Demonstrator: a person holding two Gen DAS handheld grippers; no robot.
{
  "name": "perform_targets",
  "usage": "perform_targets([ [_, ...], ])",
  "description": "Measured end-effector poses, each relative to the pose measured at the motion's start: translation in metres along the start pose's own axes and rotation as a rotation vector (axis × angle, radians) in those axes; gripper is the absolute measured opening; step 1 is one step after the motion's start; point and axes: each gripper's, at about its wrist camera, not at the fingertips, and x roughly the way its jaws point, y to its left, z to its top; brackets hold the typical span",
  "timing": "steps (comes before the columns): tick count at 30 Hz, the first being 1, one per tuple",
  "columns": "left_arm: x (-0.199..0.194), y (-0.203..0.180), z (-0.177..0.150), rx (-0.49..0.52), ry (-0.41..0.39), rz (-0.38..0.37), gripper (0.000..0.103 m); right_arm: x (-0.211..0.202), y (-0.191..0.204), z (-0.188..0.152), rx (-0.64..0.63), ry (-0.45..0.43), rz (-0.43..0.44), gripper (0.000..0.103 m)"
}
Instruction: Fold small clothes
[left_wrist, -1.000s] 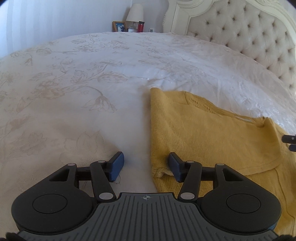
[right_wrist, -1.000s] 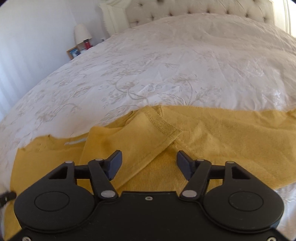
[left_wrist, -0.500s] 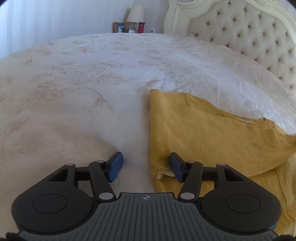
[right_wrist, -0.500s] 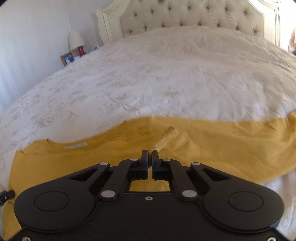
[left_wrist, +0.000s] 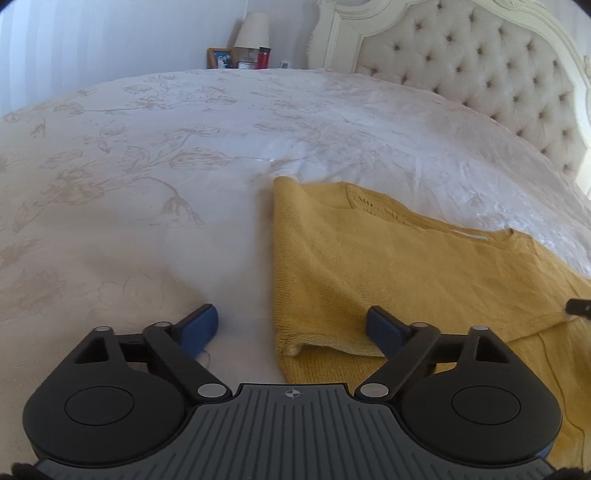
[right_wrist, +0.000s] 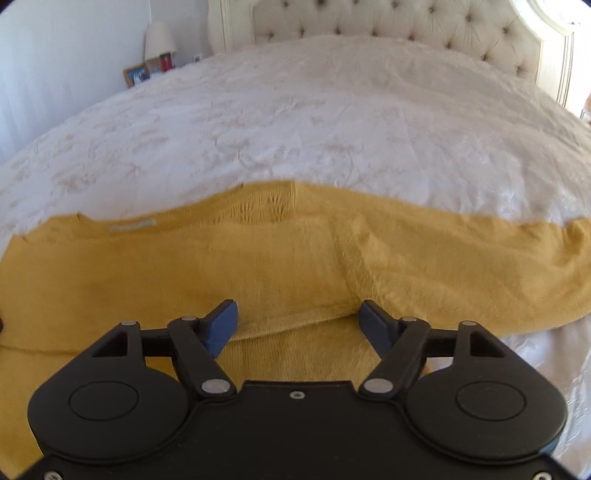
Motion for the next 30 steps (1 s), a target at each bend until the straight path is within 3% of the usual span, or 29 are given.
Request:
perform_targets([
  [8, 0.000, -0.001, -0.001, -0.002, -0.013, -0.006, 0.092, -0.022, -0.041, -0.004, 0.026, -0.011, 0.067, 0.077],
  [17, -0.003, -0.008, -0.003, 0.022, -0.036, 0.000, 0.092, -0.038, -0.181, 0.016, 0.176, -0.010, -0.099, 0.078],
  [20, -0.017, -0.018, 0.000, 0.034, -0.098, -0.004, 0.092, -0.035, -0.218, 0.017, 0.226, -0.009, -0.165, 0.078],
  [25, -0.045, -0.042, 0.004, 0.139, -0.239, -0.019, 0.092, -0.022, -0.256, 0.019, 0.231, 0.020, -0.203, 0.081],
  [30, -0.043, -0.056, 0.001, 0.183, -0.219, -0.088, 0.092, -0.002, -0.275, 0.016, 0.244, 0.068, -0.206, 0.089],
])
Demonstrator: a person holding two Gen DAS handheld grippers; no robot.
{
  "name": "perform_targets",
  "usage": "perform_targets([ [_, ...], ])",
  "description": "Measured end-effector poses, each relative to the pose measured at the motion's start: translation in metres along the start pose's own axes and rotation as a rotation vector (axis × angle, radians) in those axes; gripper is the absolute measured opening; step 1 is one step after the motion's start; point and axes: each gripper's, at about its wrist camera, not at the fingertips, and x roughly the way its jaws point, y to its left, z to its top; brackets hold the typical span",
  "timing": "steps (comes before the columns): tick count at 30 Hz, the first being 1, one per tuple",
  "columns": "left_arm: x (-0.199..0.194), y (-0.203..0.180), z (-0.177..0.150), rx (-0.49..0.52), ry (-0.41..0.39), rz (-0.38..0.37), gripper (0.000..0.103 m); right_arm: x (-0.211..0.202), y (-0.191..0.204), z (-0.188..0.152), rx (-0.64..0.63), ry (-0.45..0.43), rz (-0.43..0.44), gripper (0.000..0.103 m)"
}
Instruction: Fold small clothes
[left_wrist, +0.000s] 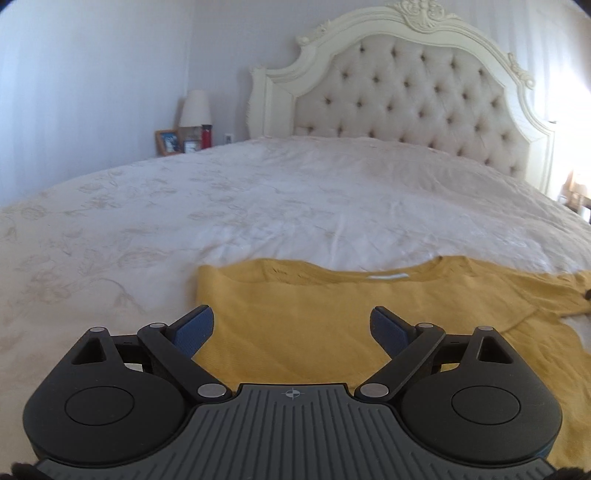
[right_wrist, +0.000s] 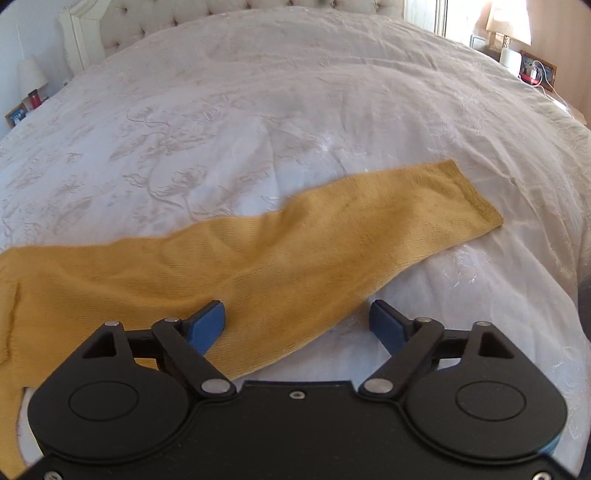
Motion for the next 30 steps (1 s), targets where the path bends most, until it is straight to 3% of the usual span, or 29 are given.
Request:
perform_targets([
  [5, 0.013, -0.002, -0.009, 0.005, 0.057, -0.012, 0.092, 0.012, -0.007, 0.006, 0.075, -0.019, 0.010, 0.093],
  [6, 0.015, -0.001, -0.009, -0.002, 0.064, -0.014, 0.092, 0.012, -0.006, 0.008, 0.081, -0.024, 0.007, 0.088],
  [7, 0.015, 0.000, -0.010, -0.009, 0.070, -0.016, 0.092, 0.013, -0.005, 0.010, 0.083, -0.032, 0.004, 0.081],
  [9, 0.017, 0.002, -0.010, -0.014, 0.079, -0.018, 0.092, 0.012, -0.002, 0.013, 0.075, -0.046, -0.019, 0.045],
  [12, 0.016, 0.005, -0.011, -0.036, 0.089, -0.026, 0.092, 0.005, 0.007, 0.022, 0.040, -0.064, -0.062, 0.017],
  [15, 0.016, 0.009, -0.009, -0.062, 0.093, -0.030, 0.092, -0.016, 0.027, 0.034, -0.030, -0.124, -0.052, 0.016],
  [22, 0.008, 0.016, -0.001, -0.120, 0.080, -0.035, 0.092, -0.082, 0.127, 0.057, -0.229, -0.265, 0.118, 0.016],
  [26, 0.007, 0.023, 0.001, -0.152, 0.082, -0.033, 0.092, -0.113, 0.207, 0.043, -0.349, -0.310, 0.277, 0.016],
  [30, 0.009, 0.030, 0.000, -0.189, 0.097, -0.037, 0.092, -0.120, 0.281, 0.002, -0.469, -0.303, 0.408, 0.016],
])
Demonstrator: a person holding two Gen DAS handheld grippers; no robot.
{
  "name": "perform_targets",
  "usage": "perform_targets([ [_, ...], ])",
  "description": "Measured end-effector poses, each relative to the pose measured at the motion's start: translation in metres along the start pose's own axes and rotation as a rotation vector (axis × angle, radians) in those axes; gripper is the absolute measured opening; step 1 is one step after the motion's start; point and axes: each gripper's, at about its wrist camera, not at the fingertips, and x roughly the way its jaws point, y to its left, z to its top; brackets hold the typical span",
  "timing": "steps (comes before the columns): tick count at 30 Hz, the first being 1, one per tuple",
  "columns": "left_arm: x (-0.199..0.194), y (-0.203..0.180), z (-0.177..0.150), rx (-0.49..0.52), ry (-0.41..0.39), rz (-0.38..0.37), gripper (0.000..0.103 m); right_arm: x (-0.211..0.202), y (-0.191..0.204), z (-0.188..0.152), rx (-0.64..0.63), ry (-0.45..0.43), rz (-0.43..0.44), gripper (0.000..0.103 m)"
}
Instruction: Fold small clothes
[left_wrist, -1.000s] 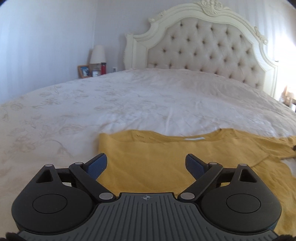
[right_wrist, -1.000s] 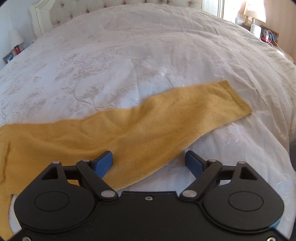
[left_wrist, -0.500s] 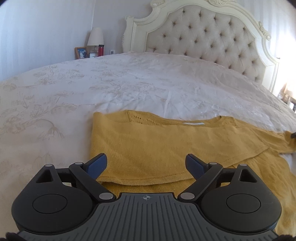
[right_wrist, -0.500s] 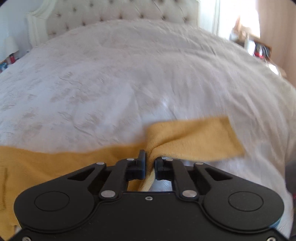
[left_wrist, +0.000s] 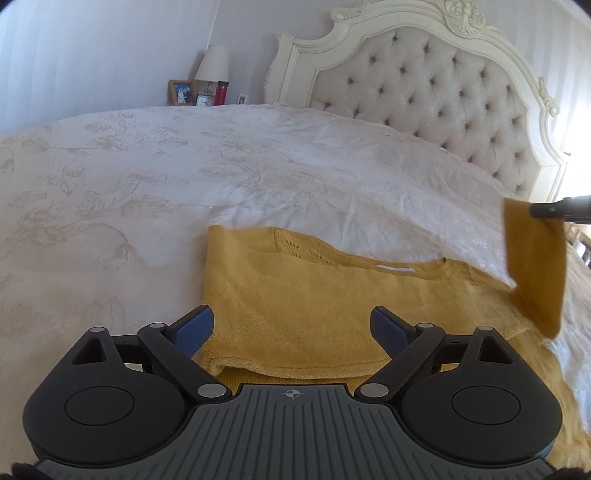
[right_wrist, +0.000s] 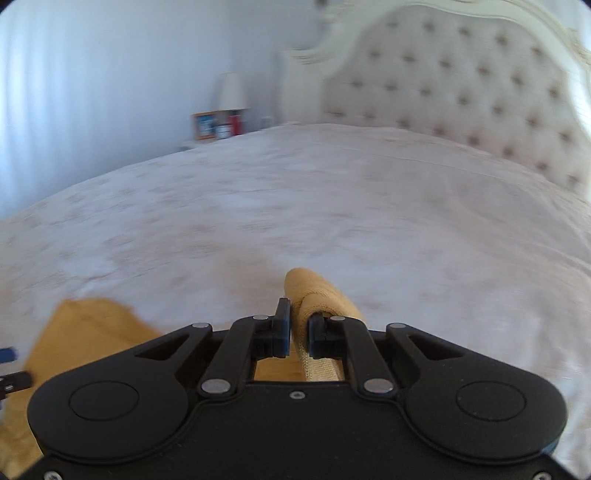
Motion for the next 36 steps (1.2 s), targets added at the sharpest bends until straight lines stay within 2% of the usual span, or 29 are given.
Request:
perform_targets([
  [5, 0.003, 0.008, 0.001, -0.032, 0.019, 0.001, 0.092, 0.033, 0.080, -0.041, -0.108, 0.061, 0.106, 0.016],
  [8, 0.007, 0.012, 0.000, -0.047, 0.041, 0.006, 0.092, 0.045, 0.114, -0.073, -0.184, 0.111, 0.126, 0.017],
  [11, 0.011, 0.014, -0.002, -0.060, 0.065, 0.007, 0.092, 0.041, 0.131, -0.100, -0.235, 0.116, 0.116, 0.031],
  [12, 0.013, 0.014, -0.002, -0.062, 0.073, 0.009, 0.092, 0.036, 0.132, -0.105, -0.238, 0.109, 0.120, 0.038],
  [13, 0.015, 0.014, -0.002, -0.063, 0.085, 0.013, 0.092, 0.031, 0.130, -0.108, -0.231, 0.100, 0.133, 0.041],
  [15, 0.020, 0.016, -0.005, -0.067, 0.120, 0.018, 0.092, 0.019, 0.123, -0.104, -0.188, 0.086, 0.180, 0.057],
  [16, 0.022, 0.017, -0.007, -0.074, 0.141, 0.021, 0.092, 0.016, 0.121, -0.100, -0.163, 0.077, 0.204, 0.060],
  [19, 0.027, 0.018, -0.011, -0.053, 0.164, 0.031, 0.092, 0.004, 0.102, -0.089, -0.082, 0.047, 0.230, 0.063],
  [22, 0.027, 0.013, -0.012, -0.012, 0.172, 0.048, 0.092, 0.006, 0.070, -0.076, 0.061, 0.055, 0.198, 0.065],
  [25, 0.027, 0.012, -0.014, 0.014, 0.177, 0.050, 0.092, 0.015, 0.033, -0.070, 0.195, 0.059, 0.107, 0.065],
  [29, 0.027, 0.011, -0.014, 0.022, 0.180, 0.048, 0.092, 0.040, -0.003, -0.073, 0.322, 0.110, 0.008, 0.065],
  [31, 0.026, 0.011, -0.014, 0.032, 0.177, 0.047, 0.092, 0.051, -0.008, -0.076, 0.340, 0.129, -0.014, 0.065],
  [34, 0.023, 0.011, -0.012, 0.024, 0.164, 0.038, 0.093, 0.061, -0.007, -0.079, 0.331, 0.159, 0.006, 0.065],
  [35, 0.021, 0.012, -0.010, 0.016, 0.153, 0.029, 0.093, 0.063, -0.003, -0.080, 0.322, 0.166, 0.024, 0.052],
  [36, 0.019, 0.013, -0.008, 0.009, 0.139, 0.021, 0.093, 0.063, 0.000, -0.078, 0.317, 0.168, 0.036, 0.022],
])
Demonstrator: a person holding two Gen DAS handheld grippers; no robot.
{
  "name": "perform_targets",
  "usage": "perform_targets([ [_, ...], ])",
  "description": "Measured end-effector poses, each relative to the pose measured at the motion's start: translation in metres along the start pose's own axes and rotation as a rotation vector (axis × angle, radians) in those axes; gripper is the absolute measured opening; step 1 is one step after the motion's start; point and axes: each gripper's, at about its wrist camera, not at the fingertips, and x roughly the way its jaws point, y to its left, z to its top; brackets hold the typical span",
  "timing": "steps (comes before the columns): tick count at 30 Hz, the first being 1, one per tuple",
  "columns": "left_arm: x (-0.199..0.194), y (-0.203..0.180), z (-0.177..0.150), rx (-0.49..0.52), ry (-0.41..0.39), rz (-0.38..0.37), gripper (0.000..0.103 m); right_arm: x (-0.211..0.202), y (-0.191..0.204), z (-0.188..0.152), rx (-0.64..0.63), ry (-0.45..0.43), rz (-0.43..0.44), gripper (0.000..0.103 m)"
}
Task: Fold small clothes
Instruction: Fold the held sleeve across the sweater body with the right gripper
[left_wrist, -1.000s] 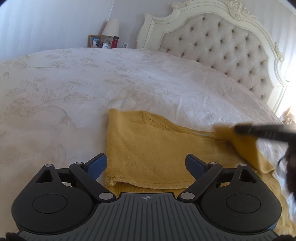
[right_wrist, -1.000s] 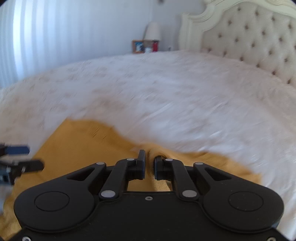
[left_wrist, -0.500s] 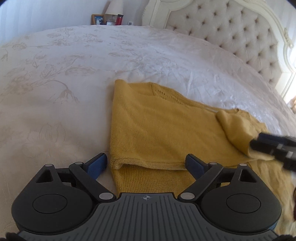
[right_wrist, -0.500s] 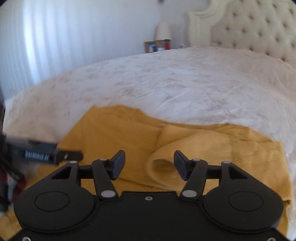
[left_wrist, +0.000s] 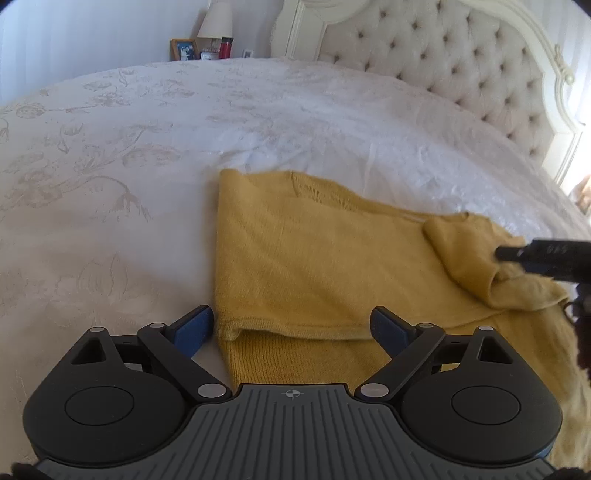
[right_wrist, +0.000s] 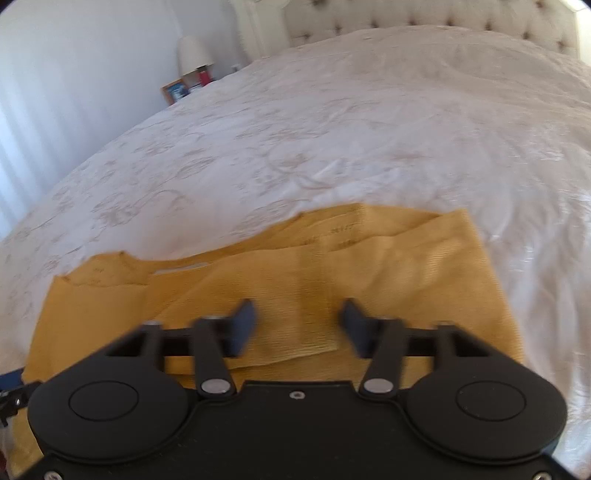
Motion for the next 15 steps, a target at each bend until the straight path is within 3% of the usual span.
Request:
perform_targets([
  [1, -0.003, 0.001, 0.001, -0.005, -0.016, -0.002, 0.093, -0.002, 0.006, 0.001, -0.009, -0.004, -0.003, 0.015],
  [3, -0.009, 0.002, 0.005, -0.013, -0.057, 0.004, 0.093, -0.010, 0.020, 0.005, -0.026, -0.035, 0.022, 0.015],
  [9, -0.027, 0.015, 0.016, -0.097, -0.162, -0.003, 0.093, -0.030, 0.085, 0.021, -0.058, -0.109, 0.222, 0.015],
  [15, -0.033, 0.036, 0.022, -0.228, -0.214, -0.058, 0.093, -0.016, 0.156, 0.005, -0.143, -0.067, 0.368, 0.011],
])
